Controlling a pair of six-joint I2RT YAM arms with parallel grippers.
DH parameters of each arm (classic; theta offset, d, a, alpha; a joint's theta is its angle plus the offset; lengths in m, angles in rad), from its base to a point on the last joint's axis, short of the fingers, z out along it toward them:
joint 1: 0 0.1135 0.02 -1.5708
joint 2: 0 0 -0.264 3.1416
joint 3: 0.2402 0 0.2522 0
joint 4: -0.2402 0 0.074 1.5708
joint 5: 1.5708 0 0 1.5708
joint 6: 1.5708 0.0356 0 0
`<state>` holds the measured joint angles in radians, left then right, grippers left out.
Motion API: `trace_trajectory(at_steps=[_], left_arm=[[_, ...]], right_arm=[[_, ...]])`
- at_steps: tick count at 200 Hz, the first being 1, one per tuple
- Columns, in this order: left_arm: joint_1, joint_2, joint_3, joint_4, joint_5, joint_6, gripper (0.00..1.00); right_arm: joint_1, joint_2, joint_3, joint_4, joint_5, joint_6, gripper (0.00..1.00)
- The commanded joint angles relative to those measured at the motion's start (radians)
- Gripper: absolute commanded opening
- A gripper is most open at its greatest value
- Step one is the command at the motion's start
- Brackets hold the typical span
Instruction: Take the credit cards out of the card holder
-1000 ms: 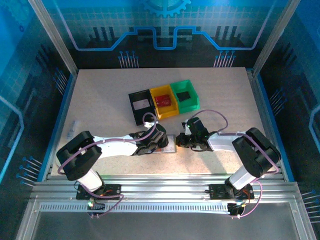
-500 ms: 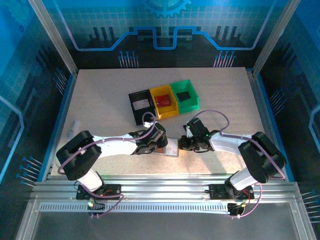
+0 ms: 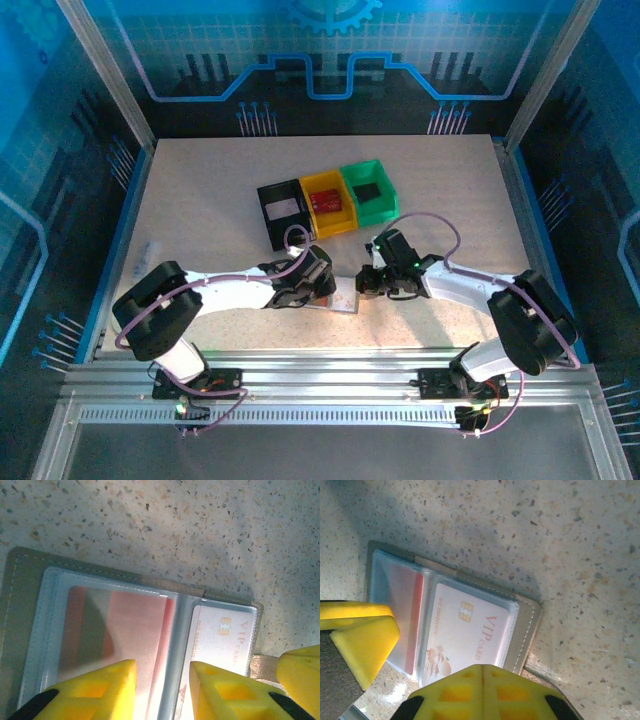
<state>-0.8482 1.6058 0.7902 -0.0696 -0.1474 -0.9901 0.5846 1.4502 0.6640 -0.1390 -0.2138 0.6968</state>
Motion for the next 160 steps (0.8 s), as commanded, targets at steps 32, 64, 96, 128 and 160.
trace_trajectory(at_steps=[32,64,96,128,160], left_arm=[[-0.015,-0.002,0.065,-0.047,0.037,-0.023,0.33],[-0.016,0.014,0.066,-0.048,0.043,-0.023,0.32],[-0.015,0.041,0.084,-0.046,0.057,-0.017,0.32],[-0.015,0.058,0.083,-0.035,0.061,-0.020,0.31],[-0.015,0.075,0.087,-0.032,0.065,-0.019,0.31]], right_arm=[[0.012,0.066,0.036,0.013,-0.021,0.012,0.00],[0.011,0.101,0.035,0.037,-0.021,0.014,0.00],[-0.001,0.129,0.023,0.060,-0.016,0.019,0.00],[-0.014,0.134,-0.006,0.091,-0.007,0.030,0.00],[-0.017,0.152,-0.021,0.112,-0.011,0.033,0.00]])
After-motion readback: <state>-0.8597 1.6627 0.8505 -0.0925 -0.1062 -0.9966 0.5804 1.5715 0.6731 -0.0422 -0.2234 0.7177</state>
